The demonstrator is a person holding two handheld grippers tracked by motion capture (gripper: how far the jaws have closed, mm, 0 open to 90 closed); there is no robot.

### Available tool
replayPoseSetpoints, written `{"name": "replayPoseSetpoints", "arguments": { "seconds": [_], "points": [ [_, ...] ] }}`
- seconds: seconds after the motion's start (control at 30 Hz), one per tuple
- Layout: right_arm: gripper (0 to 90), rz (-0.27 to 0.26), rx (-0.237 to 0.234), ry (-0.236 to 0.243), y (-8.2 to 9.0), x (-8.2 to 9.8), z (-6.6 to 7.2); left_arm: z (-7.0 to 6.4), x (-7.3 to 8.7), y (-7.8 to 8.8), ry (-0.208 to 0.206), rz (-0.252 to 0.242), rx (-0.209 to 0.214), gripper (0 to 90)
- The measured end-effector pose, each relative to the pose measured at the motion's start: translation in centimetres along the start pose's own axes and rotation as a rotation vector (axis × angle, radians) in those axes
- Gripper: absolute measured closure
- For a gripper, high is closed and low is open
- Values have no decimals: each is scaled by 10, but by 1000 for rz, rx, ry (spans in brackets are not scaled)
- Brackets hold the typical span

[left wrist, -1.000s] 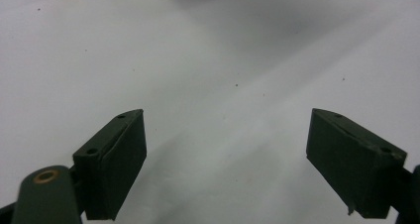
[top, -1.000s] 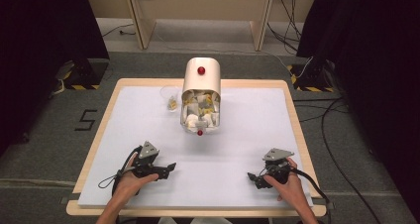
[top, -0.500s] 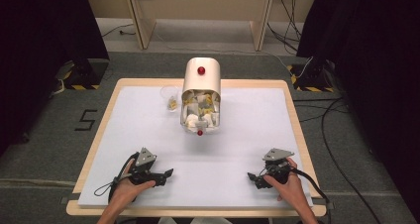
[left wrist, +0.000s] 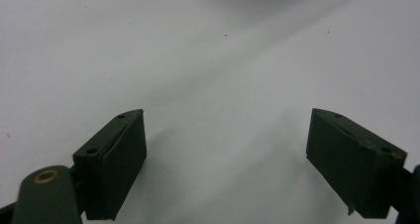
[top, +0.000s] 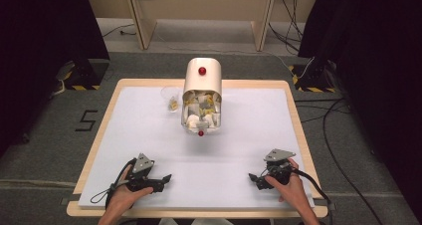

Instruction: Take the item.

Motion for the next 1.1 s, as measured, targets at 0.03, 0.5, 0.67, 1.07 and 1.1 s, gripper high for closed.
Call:
{"name": "replayPoseSetpoints", "arguments": {
  "seconds": [0.03,0.5,0.67,1.07,1.1],
  "points": [
    [1,0,0,1,0,0,0,0,0,0,-1,0,-1,153],
    [1,0,0,-1,0,0,0,-4,10,8,-7,-15,-31,154],
    [2,-1,0,1,0,0,0,-5,15,10,-13,-53,-48,150],
    [2,-2,1,2,0,0,0,-7,20,11,-6,-89,-59,151],
    [2,-3,1,4,0,0,0,-7,20,11,-6,-88,-58,151]
  ]
}}
Point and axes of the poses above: each handheld gripper's, and its own axes: y roughly backward along the jaws, x roughly out of its underside, z roughly to its left, the point moved 2 cm from there along -y, roughly forward along the jaws, and after that the axes turned 10 degrees about -z, right-handed, at the moved point
